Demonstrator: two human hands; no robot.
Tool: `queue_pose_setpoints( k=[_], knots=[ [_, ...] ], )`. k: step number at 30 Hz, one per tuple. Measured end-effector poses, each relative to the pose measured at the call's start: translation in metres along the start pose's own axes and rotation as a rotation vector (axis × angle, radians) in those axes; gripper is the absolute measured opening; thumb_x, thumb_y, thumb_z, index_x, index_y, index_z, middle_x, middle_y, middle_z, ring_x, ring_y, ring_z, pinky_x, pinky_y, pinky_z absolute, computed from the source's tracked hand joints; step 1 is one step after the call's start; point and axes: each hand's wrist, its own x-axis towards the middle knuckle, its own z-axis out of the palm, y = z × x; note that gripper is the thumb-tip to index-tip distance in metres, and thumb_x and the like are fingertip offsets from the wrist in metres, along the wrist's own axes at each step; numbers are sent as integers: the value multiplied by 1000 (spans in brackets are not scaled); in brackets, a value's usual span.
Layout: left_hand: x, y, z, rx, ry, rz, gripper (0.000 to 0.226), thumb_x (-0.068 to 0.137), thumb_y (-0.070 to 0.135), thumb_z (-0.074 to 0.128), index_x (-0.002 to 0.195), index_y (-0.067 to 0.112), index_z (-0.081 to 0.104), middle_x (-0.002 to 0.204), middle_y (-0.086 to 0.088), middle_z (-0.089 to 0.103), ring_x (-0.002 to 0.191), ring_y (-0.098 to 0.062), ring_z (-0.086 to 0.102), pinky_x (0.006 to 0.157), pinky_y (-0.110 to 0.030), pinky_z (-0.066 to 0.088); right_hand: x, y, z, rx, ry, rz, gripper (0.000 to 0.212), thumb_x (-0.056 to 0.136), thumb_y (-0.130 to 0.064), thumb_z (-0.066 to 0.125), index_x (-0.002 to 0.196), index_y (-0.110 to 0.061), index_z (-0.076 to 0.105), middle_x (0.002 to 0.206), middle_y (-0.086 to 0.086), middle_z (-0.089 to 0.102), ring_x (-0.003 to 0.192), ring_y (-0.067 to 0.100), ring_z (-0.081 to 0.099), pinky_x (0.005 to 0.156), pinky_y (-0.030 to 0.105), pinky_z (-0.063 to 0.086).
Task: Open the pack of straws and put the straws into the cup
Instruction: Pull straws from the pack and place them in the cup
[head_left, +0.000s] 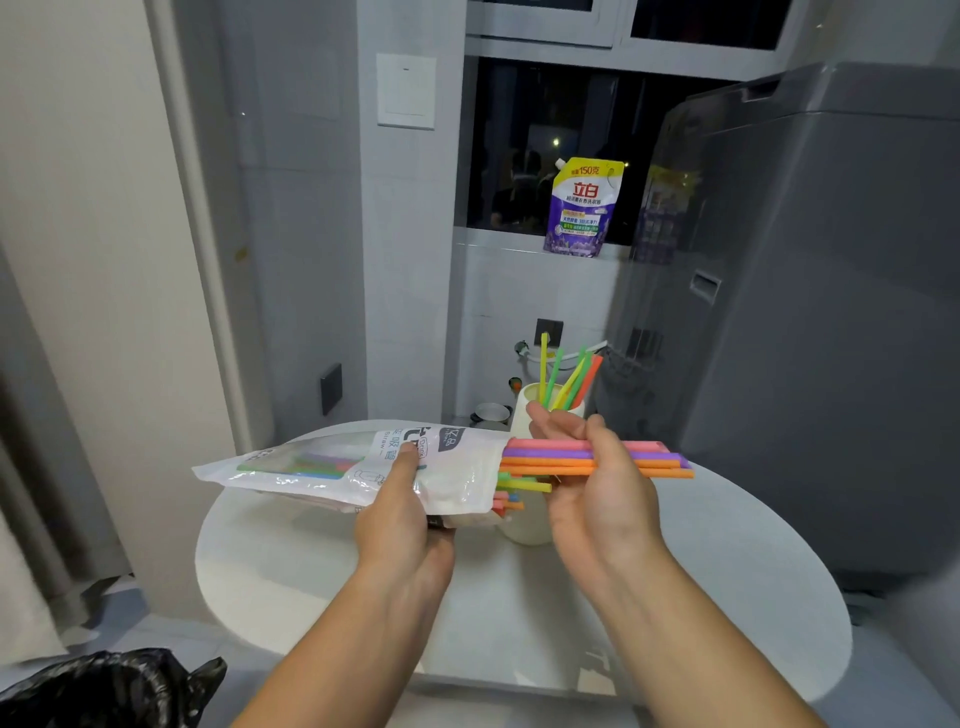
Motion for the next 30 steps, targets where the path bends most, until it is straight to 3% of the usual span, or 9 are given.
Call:
queue_pose_setpoints(
  k=[3,6,10,13,15,20,24,28,30],
  knots=[
    [1,6,-1,-11,36,-7,44,103,14,68,146,13,57,131,-8,76,79,-15,79,56,-33,66,0,-12,3,13,-46,3,37,106,-22,43,94,3,66,112,21,75,108,31,71,105,46,48],
    [4,12,-2,-17,54,-8,44,103,14,68,146,12,57,132,-8,76,90,-18,77,57,-32,66,1,-24,4,19,-73,15,35,107,-22,42,99,6,63,116,25,72,107,39,71,102,51,49],
    [9,18,-3,-41,93,-8,47,103,15,69,148,13,56,133,-7,75,110,-22,76,73,-36,66,1,-36,8,56,-73,50,31,105,-15,44,82,0,59,114,28,72,103,42,71,96,53,52],
    [10,18,-3,-41,115,-20,44,103,14,69,146,12,58,131,-7,76,92,-18,76,53,-29,64,4,-35,6,37,-48,58,29,103,-15,46,79,-2,57,111,26,73,99,39,74,94,52,53],
    [10,17,-4,-40,125,-29,43,102,13,69,144,12,59,130,-7,76,87,-17,75,49,-29,63,6,-32,3,13,-32,53,32,105,-19,44,79,-5,57,107,24,75,97,37,75,98,52,51],
    [14,16,-4,-32,122,-44,45,103,12,67,147,11,57,133,-9,75,100,-22,76,54,-31,65,10,-34,-2,21,-21,24,38,107,-26,40,77,-8,55,103,22,77,97,34,75,102,50,48],
    [14,15,-4,-37,106,-50,45,104,15,66,148,9,57,136,-11,73,124,-28,72,57,-28,64,8,-30,-3,-2,-63,42,42,107,-26,39,73,-7,55,106,22,76,99,34,75,103,51,47],
    [16,14,-5,-20,131,-51,43,103,12,67,145,9,60,135,-9,74,97,-22,74,48,-24,61,6,-32,-2,16,-73,58,42,107,-26,38,71,-9,51,108,21,76,101,34,74,101,53,47],
    [18,15,-7,-14,130,-50,42,103,12,66,145,9,59,135,-8,74,96,-21,75,53,-26,63,7,-39,-2,31,-68,31,41,107,-25,37,71,-10,48,107,23,75,99,35,74,97,53,49]
  ],
)
